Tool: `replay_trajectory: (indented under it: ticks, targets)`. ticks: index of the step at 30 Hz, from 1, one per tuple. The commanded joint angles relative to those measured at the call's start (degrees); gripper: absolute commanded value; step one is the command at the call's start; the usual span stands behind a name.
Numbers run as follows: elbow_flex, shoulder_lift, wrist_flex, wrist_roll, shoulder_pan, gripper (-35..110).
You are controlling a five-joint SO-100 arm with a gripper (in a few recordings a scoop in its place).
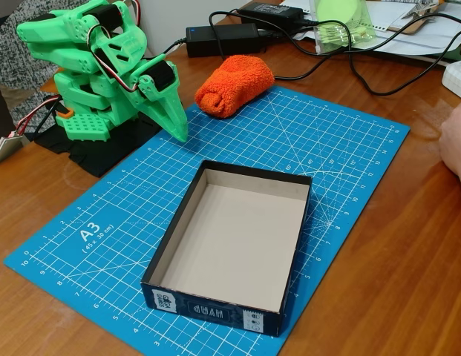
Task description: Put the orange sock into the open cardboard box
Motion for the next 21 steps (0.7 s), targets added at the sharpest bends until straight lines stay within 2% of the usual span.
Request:
replay_trajectory:
  ticks: [1, 6, 9, 11, 16, 21]
  targets:
    - [-0.79, 0.97, 0.7, 0.88, 1.14, 0]
    - [-1.32, -2.02, -1.05, 1.76, 2.02, 0]
    - [-5.45, -20.65, -12.13, 0.44, 2.64, 0]
    - [-13.45, -33.66, -14.59, 2.37, 3.08, 0]
    - [-37.35, -56.95, -7.47, 9.76, -5.45, 0]
    - [-58.54, -69.61, 4.75, 13.36, -14.5, 0]
